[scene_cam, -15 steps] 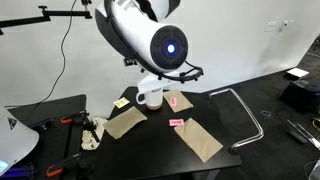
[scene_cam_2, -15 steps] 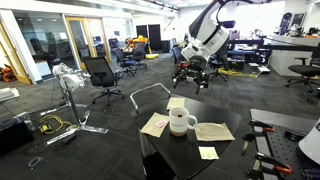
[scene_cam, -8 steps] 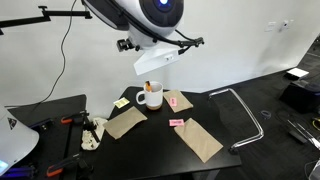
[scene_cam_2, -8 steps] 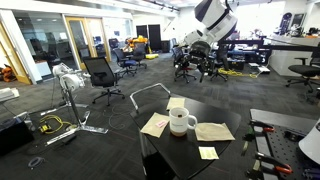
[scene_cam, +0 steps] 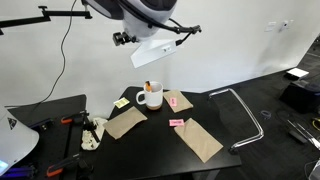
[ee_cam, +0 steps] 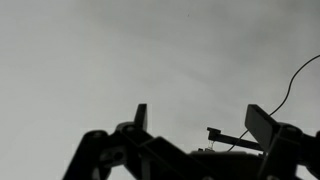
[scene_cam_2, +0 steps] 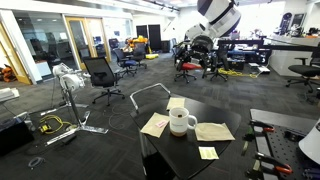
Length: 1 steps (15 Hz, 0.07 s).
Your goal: Put the yellow sharpie in the mug
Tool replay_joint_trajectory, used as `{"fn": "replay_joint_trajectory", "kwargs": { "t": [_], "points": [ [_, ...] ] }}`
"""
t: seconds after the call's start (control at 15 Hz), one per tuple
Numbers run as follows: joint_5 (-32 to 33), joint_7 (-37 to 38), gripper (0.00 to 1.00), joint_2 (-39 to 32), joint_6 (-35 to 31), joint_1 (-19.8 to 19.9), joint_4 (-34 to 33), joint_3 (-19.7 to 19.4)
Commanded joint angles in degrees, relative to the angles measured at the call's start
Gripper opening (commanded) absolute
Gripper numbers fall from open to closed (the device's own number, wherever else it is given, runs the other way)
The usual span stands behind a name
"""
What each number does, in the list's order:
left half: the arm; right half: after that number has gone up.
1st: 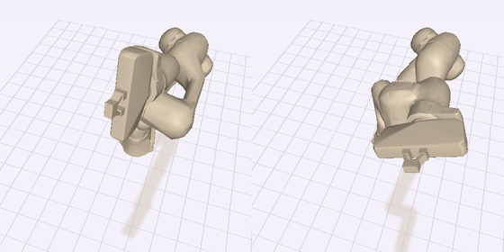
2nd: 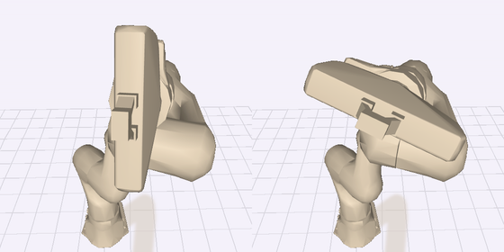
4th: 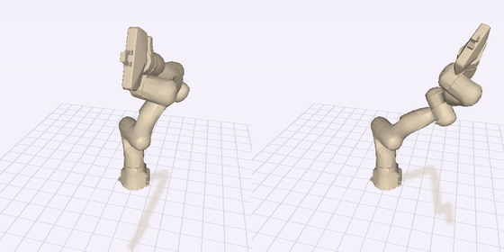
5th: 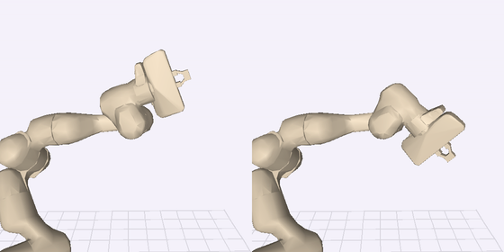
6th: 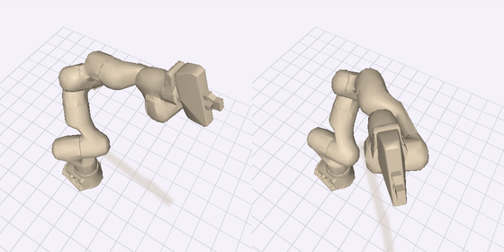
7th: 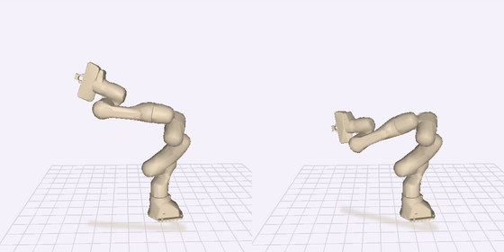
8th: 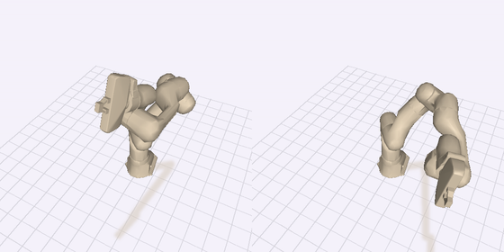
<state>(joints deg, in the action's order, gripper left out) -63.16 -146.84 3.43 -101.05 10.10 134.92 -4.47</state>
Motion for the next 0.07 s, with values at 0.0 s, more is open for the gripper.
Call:
{"fn": "replay_joint_trajectory", "kwargs": {
  "t": [0.0],
  "points": [
    [0.1,0.1,1.0,-0.2,0.0,-1.1,-0.1,-1.1]
  ]
}}
